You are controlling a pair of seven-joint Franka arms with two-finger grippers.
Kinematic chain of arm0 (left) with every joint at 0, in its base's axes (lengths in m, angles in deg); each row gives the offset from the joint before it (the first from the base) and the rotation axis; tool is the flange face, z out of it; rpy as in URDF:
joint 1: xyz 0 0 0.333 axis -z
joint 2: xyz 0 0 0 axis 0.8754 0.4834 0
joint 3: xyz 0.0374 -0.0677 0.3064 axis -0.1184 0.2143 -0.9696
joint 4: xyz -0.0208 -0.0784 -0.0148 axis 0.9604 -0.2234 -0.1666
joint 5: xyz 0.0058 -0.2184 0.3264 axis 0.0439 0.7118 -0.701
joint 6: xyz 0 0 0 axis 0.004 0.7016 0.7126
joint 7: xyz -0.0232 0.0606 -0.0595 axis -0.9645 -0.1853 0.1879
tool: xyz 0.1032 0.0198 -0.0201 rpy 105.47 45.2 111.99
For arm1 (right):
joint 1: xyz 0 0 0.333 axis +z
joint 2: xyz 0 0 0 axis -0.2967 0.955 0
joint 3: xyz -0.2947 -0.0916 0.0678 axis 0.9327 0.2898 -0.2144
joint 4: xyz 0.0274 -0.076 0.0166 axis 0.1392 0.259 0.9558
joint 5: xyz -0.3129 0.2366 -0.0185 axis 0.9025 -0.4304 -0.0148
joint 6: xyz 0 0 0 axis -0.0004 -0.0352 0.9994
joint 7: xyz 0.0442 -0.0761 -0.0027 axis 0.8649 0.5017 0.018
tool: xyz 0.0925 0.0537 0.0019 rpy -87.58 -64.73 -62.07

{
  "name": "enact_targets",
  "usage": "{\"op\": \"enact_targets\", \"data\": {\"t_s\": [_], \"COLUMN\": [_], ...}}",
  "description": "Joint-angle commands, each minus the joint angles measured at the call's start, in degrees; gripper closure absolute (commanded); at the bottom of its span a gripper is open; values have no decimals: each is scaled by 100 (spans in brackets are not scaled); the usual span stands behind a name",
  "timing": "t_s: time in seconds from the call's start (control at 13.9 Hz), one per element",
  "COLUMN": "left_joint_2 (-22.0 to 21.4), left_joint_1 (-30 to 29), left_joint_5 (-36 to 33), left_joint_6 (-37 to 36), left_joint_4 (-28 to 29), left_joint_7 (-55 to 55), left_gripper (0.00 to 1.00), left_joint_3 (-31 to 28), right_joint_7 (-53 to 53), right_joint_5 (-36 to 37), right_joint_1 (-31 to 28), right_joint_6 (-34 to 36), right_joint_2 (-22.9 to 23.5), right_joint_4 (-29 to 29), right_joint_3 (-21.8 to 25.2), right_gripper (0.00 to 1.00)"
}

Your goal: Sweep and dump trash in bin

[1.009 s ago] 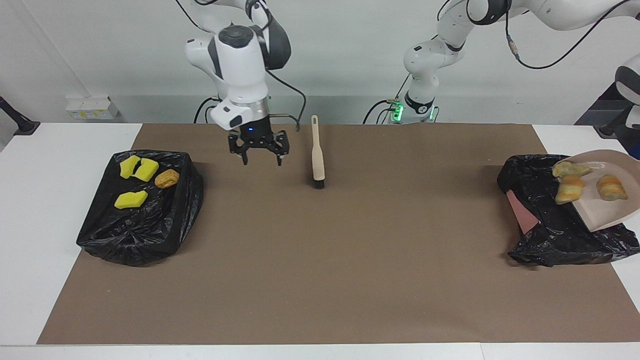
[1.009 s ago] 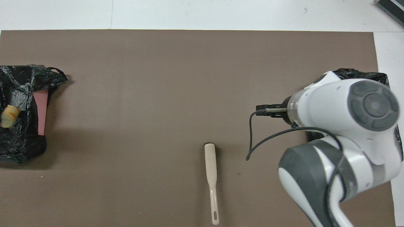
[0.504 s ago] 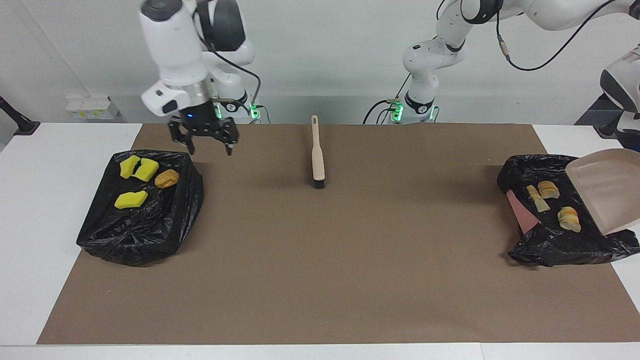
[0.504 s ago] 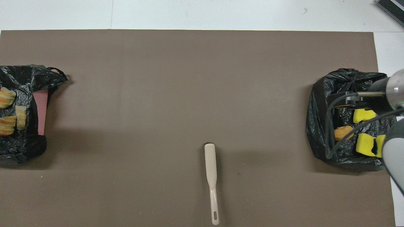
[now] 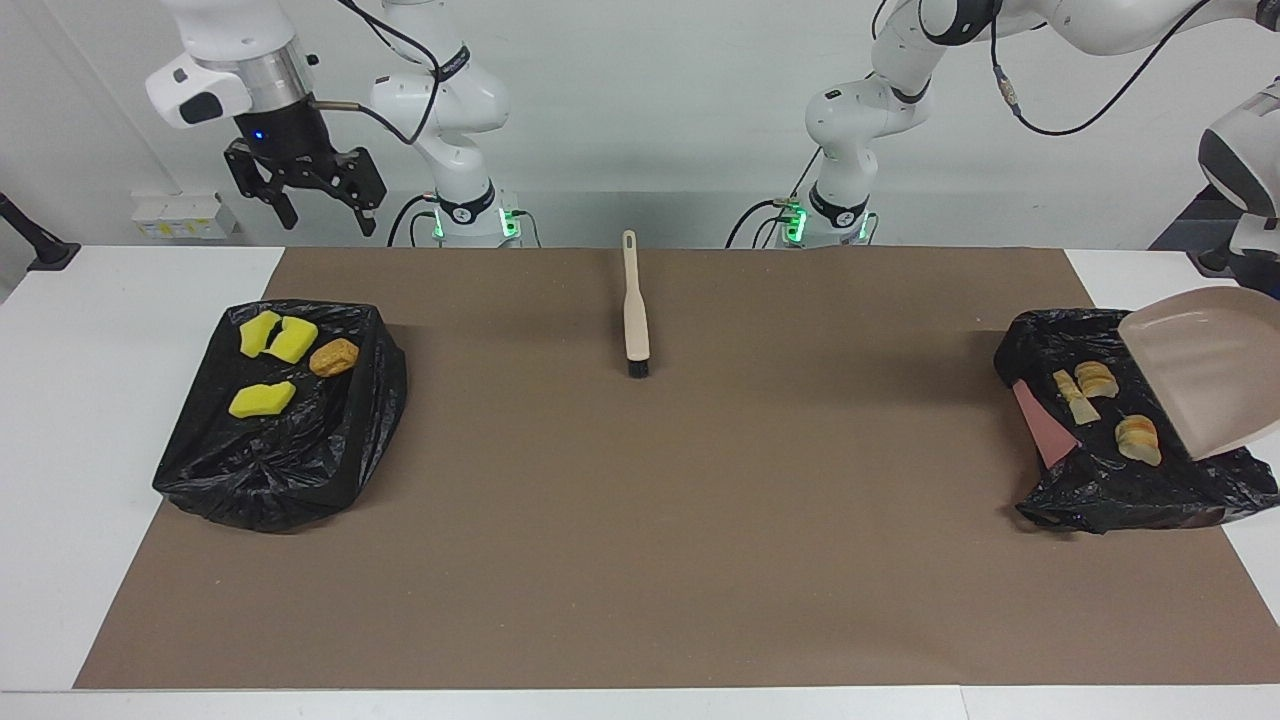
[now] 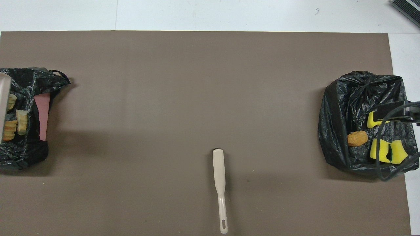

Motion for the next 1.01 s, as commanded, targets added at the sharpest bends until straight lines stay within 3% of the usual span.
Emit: {"op": "enact_targets", "data": {"t_s": [0.0,0.29,0.58,0.94], "left_joint_2": [-45,-236,-765,-836], "left_joint_1": [417,875,1323,2000], "left_joint_5": [488,1261,1578,2254], "left_joint_6": [-492,-547,-222,-107], "left_joint_4": [-165,44,1195,1776], "left_joint_7": [-142,146,1621,3510], "left_gripper": [100,100,100,100], "left_joint_3": [20,12,47,55], "right_joint_7": [-105,-761,-747,-720], "right_joint_5": [-38,50,-20,-47], "right_joint_1": [10,10,36,-16], "right_joint_6": [6,-11,-11,6], "right_joint_2": [-101,-13,-57,-92], "right_joint_4": [155,41,93,137], "right_joint_3": [39,57,197,198], "right_gripper": [0,0,0,0]}}
